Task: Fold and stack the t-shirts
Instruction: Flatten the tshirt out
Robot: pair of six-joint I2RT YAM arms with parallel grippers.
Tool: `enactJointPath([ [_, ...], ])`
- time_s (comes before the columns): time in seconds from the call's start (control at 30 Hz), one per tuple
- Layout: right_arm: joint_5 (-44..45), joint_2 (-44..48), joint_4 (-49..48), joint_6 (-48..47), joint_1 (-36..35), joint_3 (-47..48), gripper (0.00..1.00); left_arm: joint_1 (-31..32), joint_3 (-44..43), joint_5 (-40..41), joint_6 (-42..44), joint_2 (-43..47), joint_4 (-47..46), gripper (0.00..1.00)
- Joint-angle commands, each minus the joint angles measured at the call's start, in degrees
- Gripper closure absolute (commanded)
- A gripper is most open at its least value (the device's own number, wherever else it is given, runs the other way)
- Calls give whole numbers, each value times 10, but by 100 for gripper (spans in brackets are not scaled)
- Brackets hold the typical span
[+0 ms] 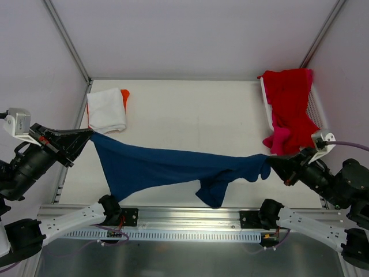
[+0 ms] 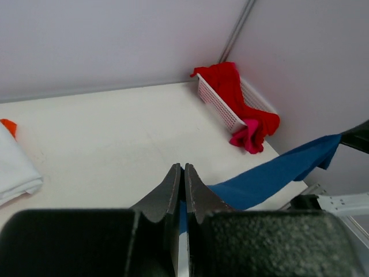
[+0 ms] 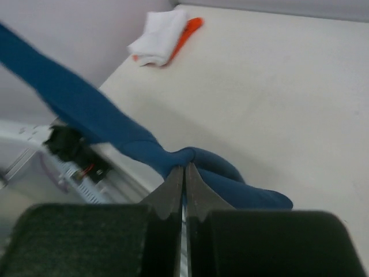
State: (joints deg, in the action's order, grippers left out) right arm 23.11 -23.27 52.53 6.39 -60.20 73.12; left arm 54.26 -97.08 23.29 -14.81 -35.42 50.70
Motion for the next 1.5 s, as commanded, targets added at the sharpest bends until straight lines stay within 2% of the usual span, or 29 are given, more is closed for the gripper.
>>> enactJointPath([
  [0.0,-206,-46,-81,-29,1,53,99,-6,-46,-89,-14,-6,12,100],
  [0.03,-288,-62,-80,-30,1,107,99,-6,-57,-112,-13,-7,12,100],
  [0.1,-349,-91,-79,-23,2,168,99,-8,-93,-191,-3,-9,12,100],
  [0.13,-411,-118,-83,-17,1,221,99,-9,-103,-222,0,-9,10,100],
  [0.17,-437,-130,-87,-7,2,247,99,-12,-120,-278,5,-5,3,100],
  [0.23,-482,-160,-104,9,2,291,99,-13,-131,-327,13,0,-7,100],
  [0.3,-496,-172,-130,31,3,339,100,-16,-146,-386,14,10,-25,100],
  [0.47,-500,-190,-168,53,4,383,99,-23,-191,-423,0,21,-38,100],
  [0.57,-473,-180,-177,61,4,371,99,-27,-199,-427,-11,26,-38,100],
  [0.67,-442,-156,-196,58,4,317,99,-33,-189,-418,-10,37,-39,100],
  [0.77,-398,-122,-194,39,4,271,99,-33,-155,-376,6,52,-39,100],
  [0.87,-314,-87,-167,16,4,224,100,-33,-94,-322,20,69,-40,100],
  [0.93,-221,-55,-140,7,4,175,100,-33,-52,-292,27,87,-44,100],
  [1.03,-83,-5,-111,-11,3,108,100,-33,58,-202,25,120,-62,100],
  [1.07,-51,6,-99,-16,3,60,100,-33,121,-150,20,139,-80,100],
  [1.1,16,15,-94,-16,4,35,100,-33,151,-126,18,147,-89,100],
  [1.17,72,44,-88,-10,3,-49,99,-33,240,-72,8,163,-103,100],
  [1.2,116,54,-87,10,4,-81,100,-33,267,-21,-4,177,-117,100],
  [1.3,170,81,-92,53,3,-200,100,-33,357,73,-42,184,-141,100],
  [1.37,192,82,-105,64,3,-268,100,-33,406,107,-76,168,-150,100],
  [1.47,248,63,-115,89,4,-314,100,-33,442,160,-114,126,-168,100],
])
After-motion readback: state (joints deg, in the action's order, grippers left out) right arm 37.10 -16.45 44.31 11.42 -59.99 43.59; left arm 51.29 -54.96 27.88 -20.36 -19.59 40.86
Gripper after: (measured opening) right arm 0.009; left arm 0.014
